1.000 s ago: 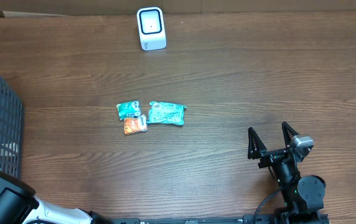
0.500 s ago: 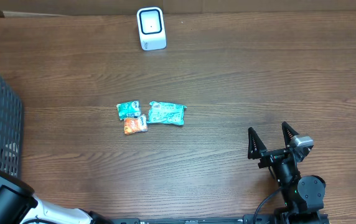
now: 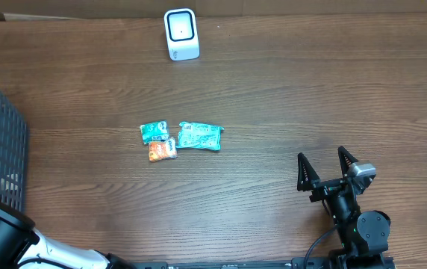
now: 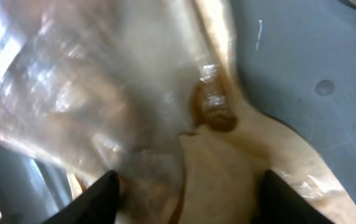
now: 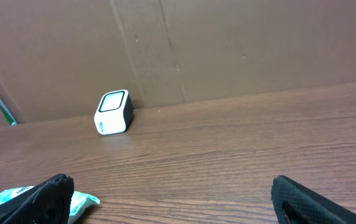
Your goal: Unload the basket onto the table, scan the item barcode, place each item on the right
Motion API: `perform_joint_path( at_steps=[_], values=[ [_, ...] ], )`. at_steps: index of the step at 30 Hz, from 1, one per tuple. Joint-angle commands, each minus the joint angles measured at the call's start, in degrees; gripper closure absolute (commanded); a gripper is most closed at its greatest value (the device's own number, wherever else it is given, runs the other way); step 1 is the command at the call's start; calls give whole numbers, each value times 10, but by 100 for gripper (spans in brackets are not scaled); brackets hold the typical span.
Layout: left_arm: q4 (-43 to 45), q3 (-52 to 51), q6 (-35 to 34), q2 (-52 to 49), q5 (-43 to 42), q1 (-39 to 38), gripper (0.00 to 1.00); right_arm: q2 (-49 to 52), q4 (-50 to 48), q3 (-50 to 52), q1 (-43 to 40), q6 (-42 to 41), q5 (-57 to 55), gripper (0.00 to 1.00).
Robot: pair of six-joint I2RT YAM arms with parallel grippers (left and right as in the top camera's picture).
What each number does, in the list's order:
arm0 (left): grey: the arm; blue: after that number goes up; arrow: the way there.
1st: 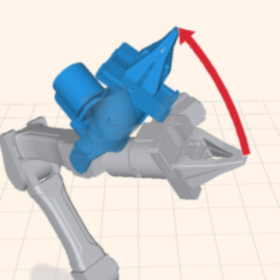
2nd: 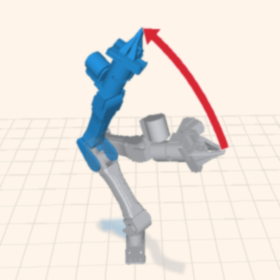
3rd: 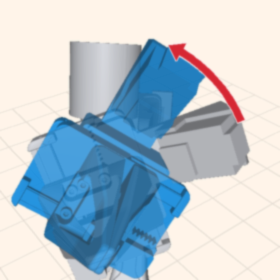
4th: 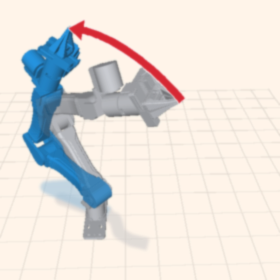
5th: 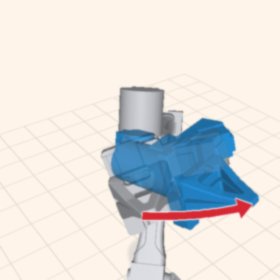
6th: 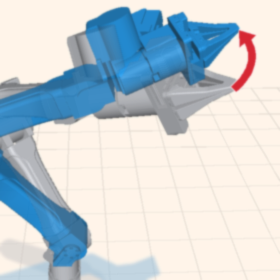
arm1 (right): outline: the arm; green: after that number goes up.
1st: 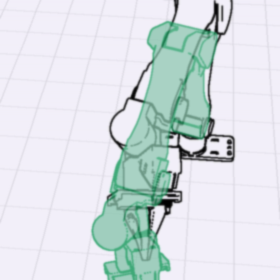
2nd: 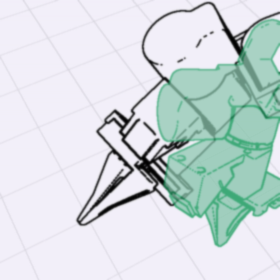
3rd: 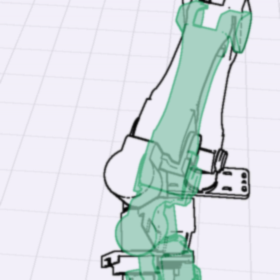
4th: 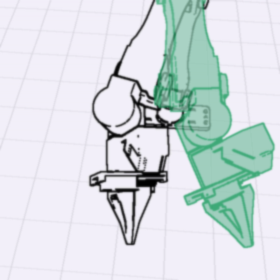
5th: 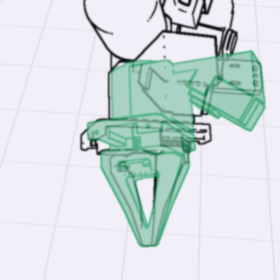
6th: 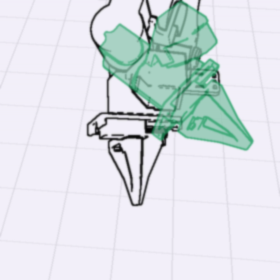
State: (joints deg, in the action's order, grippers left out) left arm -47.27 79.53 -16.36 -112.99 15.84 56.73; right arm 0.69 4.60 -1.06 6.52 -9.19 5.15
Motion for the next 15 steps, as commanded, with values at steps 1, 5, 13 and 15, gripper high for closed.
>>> perform_joint_path(
  at_steps=[1, 5, 13, 15],
  values=[
    [-14, -32, -1, -54, -10, 6, 59, -5, -2, 6, 3, 1, 0, 0],
    [-21, -29, -1, -54, -18, 6, 73, -5, -3, 6, 3, 1, 0, 0],
    [-84, 22, -4, -54, -20, 6, 82, -5, -3, 6, 3, 1, 0, 0],
    [-110, 45, -4, -54, -22, 6, 86, -5, -2, 6, 3, 1, 0, 0]
  ],
)
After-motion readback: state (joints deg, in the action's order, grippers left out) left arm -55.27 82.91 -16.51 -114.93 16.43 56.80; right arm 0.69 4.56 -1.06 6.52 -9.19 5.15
